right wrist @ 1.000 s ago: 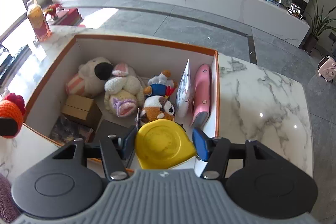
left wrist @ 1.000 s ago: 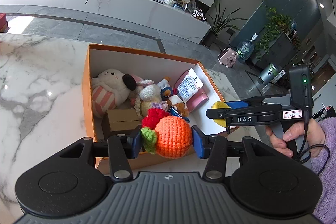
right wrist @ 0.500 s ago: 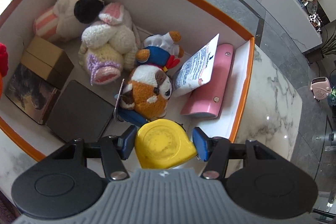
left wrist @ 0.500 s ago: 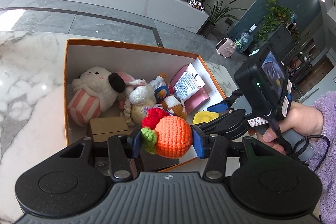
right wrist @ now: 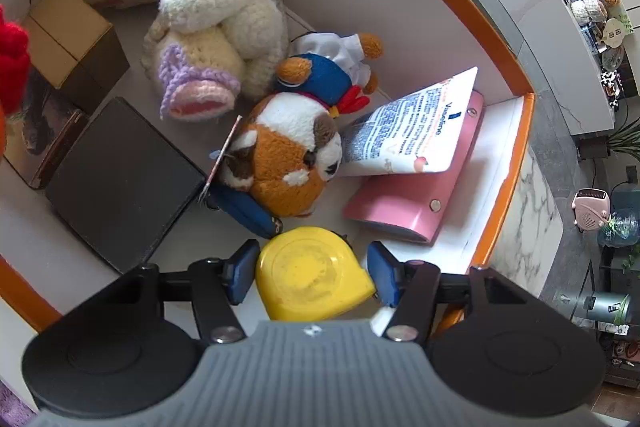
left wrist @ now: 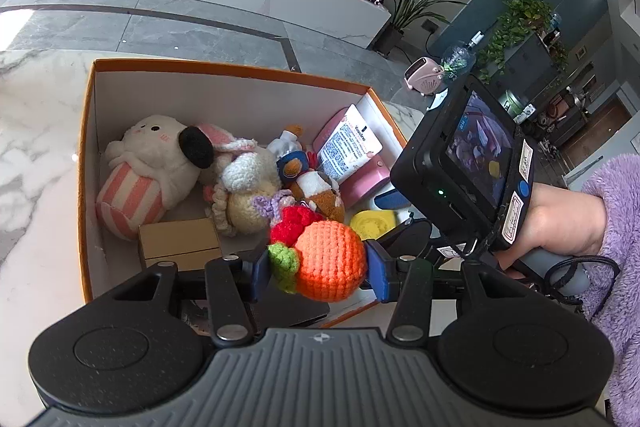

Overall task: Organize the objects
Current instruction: 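Carry the fruit and tape measure over the orange box with both tools, then lower and release the fruit with left tool while right tool releases the tape measure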

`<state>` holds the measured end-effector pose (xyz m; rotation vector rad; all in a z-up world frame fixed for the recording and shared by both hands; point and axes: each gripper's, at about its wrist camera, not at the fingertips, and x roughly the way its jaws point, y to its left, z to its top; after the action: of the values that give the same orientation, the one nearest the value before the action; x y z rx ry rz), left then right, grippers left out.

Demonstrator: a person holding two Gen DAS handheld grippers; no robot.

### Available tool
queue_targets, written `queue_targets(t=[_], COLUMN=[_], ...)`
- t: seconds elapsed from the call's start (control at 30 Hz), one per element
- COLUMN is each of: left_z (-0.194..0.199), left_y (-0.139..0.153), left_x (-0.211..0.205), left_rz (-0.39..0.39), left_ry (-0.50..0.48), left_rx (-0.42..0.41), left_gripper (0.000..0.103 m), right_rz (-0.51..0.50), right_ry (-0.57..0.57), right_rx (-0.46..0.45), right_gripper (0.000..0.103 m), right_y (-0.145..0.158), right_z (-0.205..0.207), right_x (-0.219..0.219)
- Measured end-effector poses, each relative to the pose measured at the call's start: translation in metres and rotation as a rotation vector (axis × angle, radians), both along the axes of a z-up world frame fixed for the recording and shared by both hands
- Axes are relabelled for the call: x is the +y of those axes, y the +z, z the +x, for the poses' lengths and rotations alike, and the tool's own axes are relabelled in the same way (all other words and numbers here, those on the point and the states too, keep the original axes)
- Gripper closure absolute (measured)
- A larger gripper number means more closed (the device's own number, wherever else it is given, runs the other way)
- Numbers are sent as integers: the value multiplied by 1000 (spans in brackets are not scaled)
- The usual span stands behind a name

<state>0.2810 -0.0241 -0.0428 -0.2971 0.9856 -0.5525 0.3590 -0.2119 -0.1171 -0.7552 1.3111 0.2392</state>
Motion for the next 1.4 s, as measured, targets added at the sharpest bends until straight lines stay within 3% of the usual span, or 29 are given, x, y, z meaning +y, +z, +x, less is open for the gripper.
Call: queue_targets(t=[0.13, 0.3, 0.4, 0.5, 0.57, 0.7, 0.83, 0.97, 1.2, 1.4], left_z=[1, 4, 9, 16, 21, 32, 48, 61, 75, 78], left_y=[-1, -2, -7, -12, -18, -28, -38, -45, -51, -56], left_x=[-7, -14, -19, -31, -41, -65, -90, -108, -130, -131], left_rz=[-4, -21, -29, -39, -52, -54, -54, -27, 52, 51], left_ry=[-14, -32, -41, -56, -66, -75, -86, -86, -67, -37], left_rx=[11, 38, 66, 96, 123, 161, 188, 198, 201, 204], left_gripper=[47, 47, 47, 47, 47, 47, 47, 47, 46, 43], right_rz=[13, 73, 118, 172, 212, 256, 357, 453, 484, 514], right_ry=[14, 24, 18, -12, -52, -137, -232, -319, -394, -409], right_rx=[-27, -106, -191, -263, -291, -318, -276, -279, -296, -294], right_gripper=[33, 34, 39, 55, 59, 75, 94, 95, 97, 96], right_y=[8, 42, 65, 85, 93, 93, 84, 87, 84, 80], right_z=[-6, -24, -41, -54, -52, -52, -37, -37, -36, -38], right_x=[-3, -16, -29, -44, -43, -68, -91, -109, -119, -124])
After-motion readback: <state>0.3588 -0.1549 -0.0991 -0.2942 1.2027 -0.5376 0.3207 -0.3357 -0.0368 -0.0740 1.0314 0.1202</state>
